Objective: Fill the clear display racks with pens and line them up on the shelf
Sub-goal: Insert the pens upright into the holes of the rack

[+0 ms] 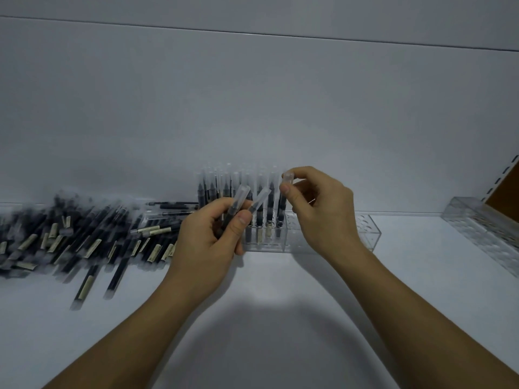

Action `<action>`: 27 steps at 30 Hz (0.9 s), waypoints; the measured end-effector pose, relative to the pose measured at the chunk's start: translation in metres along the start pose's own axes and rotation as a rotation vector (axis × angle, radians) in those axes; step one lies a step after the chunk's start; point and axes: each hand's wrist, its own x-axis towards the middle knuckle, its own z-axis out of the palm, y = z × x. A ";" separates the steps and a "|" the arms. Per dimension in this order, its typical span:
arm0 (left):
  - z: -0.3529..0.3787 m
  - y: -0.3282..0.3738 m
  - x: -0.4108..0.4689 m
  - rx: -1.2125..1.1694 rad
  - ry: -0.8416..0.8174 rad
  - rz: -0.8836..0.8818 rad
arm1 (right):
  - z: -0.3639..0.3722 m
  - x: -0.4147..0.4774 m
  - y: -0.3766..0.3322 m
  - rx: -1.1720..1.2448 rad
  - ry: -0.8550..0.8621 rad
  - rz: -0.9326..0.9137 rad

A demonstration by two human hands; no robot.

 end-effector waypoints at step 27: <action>-0.002 0.005 0.003 -0.040 0.034 0.027 | -0.011 -0.012 -0.026 0.547 -0.184 0.147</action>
